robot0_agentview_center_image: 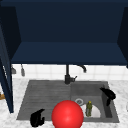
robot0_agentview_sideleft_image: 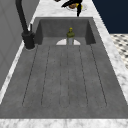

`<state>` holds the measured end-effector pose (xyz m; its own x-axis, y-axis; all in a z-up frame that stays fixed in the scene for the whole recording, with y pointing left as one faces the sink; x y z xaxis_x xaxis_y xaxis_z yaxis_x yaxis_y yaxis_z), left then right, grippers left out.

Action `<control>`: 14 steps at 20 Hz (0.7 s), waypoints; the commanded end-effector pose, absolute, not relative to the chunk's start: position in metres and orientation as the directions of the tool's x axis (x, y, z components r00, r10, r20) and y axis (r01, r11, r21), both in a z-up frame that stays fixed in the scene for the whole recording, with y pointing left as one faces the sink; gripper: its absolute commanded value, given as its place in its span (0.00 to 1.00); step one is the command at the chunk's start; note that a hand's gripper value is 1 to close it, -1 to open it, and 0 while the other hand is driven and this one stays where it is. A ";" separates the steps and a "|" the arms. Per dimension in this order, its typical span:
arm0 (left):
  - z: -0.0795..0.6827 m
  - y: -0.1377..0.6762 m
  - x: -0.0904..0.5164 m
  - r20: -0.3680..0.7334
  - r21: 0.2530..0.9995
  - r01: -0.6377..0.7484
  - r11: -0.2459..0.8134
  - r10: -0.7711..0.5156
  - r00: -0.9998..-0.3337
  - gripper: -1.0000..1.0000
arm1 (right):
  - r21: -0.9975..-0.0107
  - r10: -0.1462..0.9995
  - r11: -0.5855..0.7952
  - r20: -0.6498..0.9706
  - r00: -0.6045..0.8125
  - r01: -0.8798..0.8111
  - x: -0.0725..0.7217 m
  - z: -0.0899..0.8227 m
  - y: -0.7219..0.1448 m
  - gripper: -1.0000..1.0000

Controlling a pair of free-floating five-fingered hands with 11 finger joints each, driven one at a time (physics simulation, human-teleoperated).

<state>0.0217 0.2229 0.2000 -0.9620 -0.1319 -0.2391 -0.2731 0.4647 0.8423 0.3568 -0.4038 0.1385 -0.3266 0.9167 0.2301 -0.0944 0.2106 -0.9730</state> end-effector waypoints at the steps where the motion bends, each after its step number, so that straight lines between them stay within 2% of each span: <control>1: 0.200 0.223 0.022 -0.239 0.842 -0.273 0.465 -0.132 -0.962 0.50 | -0.966 0.913 0.248 0.259 -0.316 -0.076 0.349 0.142 -0.417 0.00; 7: 0.200 0.223 0.022 -0.239 0.842 -0.273 0.465 -0.132 -0.962 0.50 | -0.962 0.910 0.251 0.273 -0.311 -0.109 0.340 0.145 -0.442 0.00; 14: 0.200 0.223 0.022 -0.239 0.842 -0.273 0.465 -0.132 -0.962 0.50 | -0.961 0.922 0.181 0.239 -0.304 -0.207 0.339 0.158 -0.461 0.00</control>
<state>0.0217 0.2229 0.2000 -0.9620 -0.1319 -0.2391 -0.2731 0.4647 0.8423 0.3396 -0.4550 0.1509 -0.3186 0.9128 0.2555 -0.1520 0.2168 -0.9643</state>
